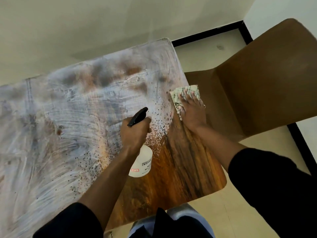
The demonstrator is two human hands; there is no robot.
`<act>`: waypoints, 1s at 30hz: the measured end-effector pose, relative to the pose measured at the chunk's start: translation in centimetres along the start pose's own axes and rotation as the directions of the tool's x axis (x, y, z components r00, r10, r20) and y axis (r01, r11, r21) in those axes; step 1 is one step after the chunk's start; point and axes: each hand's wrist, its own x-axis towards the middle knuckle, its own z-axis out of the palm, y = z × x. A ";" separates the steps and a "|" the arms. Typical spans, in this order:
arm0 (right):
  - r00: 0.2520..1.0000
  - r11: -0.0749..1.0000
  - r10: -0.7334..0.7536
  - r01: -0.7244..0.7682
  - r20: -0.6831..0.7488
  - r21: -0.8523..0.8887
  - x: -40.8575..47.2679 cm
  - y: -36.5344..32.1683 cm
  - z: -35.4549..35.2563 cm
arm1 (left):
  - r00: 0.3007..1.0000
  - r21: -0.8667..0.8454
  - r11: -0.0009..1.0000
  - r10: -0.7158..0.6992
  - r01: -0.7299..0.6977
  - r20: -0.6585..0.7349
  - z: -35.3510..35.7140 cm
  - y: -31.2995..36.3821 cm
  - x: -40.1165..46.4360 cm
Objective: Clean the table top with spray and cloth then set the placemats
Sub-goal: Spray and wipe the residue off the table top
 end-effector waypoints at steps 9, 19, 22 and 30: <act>0.999 0.999 -0.051 0.051 0.002 -0.010 -7.4 -0.8 2.7 | 1.000 -0.001 1.000 -0.018 0.018 -0.013 -0.2 3.0 4.5; 0.997 0.996 -0.074 0.073 -0.020 -0.045 -7.3 -1.0 3.7 | 0.999 0.069 0.998 -0.009 0.006 0.046 -0.1 4.5 7.7; 0.995 0.995 -0.090 0.088 -0.031 -0.045 0.5 -1.7 1.6 | 0.999 0.065 0.997 -0.037 0.038 -0.014 -0.2 4.1 8.1; 0.994 0.994 -0.109 0.109 -0.021 0.004 11.6 -3.8 -1.3 | 0.999 0.004 1.000 -0.019 0.019 0.045 -0.4 4.9 8.1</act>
